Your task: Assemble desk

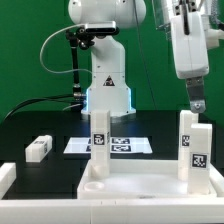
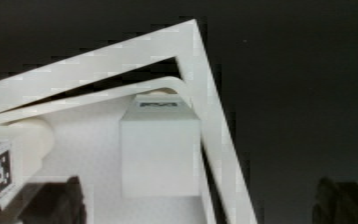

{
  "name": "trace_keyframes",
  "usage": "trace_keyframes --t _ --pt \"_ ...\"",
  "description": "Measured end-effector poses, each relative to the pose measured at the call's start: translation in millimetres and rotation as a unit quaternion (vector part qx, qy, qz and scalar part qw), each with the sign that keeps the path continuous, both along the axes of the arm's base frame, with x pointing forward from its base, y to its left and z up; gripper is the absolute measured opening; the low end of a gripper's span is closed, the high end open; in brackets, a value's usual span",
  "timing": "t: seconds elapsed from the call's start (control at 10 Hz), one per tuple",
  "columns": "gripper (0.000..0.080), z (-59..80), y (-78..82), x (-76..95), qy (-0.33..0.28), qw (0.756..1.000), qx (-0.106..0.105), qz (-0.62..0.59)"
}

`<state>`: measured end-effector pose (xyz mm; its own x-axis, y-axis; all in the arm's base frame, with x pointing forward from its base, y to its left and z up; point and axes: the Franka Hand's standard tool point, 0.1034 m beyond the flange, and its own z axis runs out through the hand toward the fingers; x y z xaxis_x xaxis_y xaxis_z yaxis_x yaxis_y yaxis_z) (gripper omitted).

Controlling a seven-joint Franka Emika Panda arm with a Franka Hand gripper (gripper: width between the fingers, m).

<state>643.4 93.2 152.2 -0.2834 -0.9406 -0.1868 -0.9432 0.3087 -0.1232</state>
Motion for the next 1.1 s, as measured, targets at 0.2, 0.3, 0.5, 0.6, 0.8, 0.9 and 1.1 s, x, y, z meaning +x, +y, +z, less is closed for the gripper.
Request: trace_keyframes --t 0.2,0.3,0.5,0.6,0.8,0.9,1.1 --pt "0.0649 -0.3 0.7 -0.2 0.000 1.000 0.000 0.002" --pt "0.0649 -0.6 0.8 -0.3 0.000 1.000 0.000 0.002" --pt "0.0649 -0.7 1.0 -0.3 0.000 1.000 -0.001 0.003" --pt "0.0649 -0.4 0.3 -0.5 -0.001 1.000 -0.002 0.011" --pt "0.0649 12.3 -25.6 -20.5 -0.033 0.997 -0.011 0.066" --pt "0.0649 18.3 -39.7 -33.9 -0.036 0.995 -0.015 0.093" --pt "0.0649 29.1 -81.3 -59.1 -0.060 0.971 -0.041 0.228"
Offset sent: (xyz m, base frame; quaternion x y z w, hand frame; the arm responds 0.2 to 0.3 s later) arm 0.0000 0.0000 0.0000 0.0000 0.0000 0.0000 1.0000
